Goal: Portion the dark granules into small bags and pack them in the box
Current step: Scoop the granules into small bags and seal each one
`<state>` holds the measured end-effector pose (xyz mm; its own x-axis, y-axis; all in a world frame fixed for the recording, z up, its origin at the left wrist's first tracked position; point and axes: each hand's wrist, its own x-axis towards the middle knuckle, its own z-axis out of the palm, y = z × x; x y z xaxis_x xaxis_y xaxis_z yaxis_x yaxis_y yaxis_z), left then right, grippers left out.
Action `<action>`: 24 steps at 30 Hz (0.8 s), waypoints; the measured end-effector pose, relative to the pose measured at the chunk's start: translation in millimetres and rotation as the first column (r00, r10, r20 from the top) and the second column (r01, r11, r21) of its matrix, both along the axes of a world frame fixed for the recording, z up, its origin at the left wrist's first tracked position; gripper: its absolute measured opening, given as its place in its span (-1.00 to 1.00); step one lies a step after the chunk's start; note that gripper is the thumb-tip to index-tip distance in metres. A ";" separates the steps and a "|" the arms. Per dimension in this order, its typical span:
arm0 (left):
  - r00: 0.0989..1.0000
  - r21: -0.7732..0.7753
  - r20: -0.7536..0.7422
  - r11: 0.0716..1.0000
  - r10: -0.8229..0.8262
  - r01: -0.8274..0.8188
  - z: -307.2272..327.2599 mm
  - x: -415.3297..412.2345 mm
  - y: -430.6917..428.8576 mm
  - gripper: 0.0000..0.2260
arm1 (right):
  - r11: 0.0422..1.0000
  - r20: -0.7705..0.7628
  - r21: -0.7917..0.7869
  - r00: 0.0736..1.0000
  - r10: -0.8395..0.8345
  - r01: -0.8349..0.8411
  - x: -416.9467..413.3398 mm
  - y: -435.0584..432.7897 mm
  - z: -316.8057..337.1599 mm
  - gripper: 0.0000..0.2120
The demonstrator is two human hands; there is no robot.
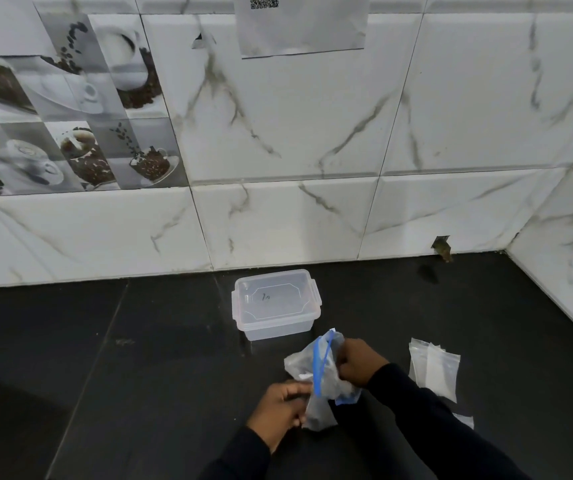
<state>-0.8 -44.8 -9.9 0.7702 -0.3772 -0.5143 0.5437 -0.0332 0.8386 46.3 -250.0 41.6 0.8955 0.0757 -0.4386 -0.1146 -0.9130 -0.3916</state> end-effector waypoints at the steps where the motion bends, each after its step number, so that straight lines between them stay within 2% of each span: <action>1: 1.000 0.081 -0.001 0.997 0.000 0.000 -2.6 -0.5 2.7 -0.71 | 0.998 -0.023 0.039 0.999 -0.049 0.050 1.9 -2.7 -0.8 -0.87; 5: 1.000 0.280 0.009 0.960 -0.018 0.014 -6.2 -10.5 9.2 -0.74 | 0.994 0.001 0.077 0.997 -0.083 0.082 14.8 -10.6 3.6 -0.80; 7: 0.998 0.303 0.029 0.952 -0.060 0.048 -3.4 -18.7 7.0 -0.75 | 0.999 0.068 0.034 0.997 -0.038 0.035 21.3 -7.1 5.7 -0.93; 9: 0.996 0.354 0.060 0.935 -0.060 0.035 -0.5 -23.5 4.1 -0.77 | 1.000 0.099 -0.017 0.995 0.024 -0.023 24.7 -0.6 9.1 -0.96; 13: 0.967 0.462 0.256 0.880 -0.015 -0.109 5.2 -25.0 12.5 -0.83 | 0.998 0.131 -0.039 0.991 -0.035 0.041 24.4 1.9 13.2 -0.90; 16: 0.930 0.471 0.367 0.858 0.021 -0.205 19.0 -28.7 24.0 -0.76 | 0.974 0.152 0.127 0.967 -0.204 0.185 20.1 -9.0 13.1 -0.84; 19: 0.881 0.481 0.473 0.827 0.034 -0.290 35.3 -29.7 37.1 -0.79 | 0.946 0.121 0.228 0.958 -0.262 0.230 7.3 -18.5 19.0 -0.84; 21: 0.855 0.488 0.518 0.813 0.025 -0.319 47.5 -25.3 43.1 -0.77 | 0.906 0.146 0.296 0.923 -0.355 0.302 -2.2 -24.1 22.9 -0.81; 24: 0.815 0.523 0.579 0.776 -0.020 -0.353 72.0 -13.4 43.2 -0.79 | 0.828 0.198 0.408 0.848 -0.492 0.385 -10.3 -31.5 37.3 -0.87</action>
<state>-14.2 -1.6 62.0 0.9972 0.0159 -0.0724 0.0687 -0.5652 0.8221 36.0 -281.5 78.8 0.9484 -0.2593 -0.1823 -0.3055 -0.5942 -0.7440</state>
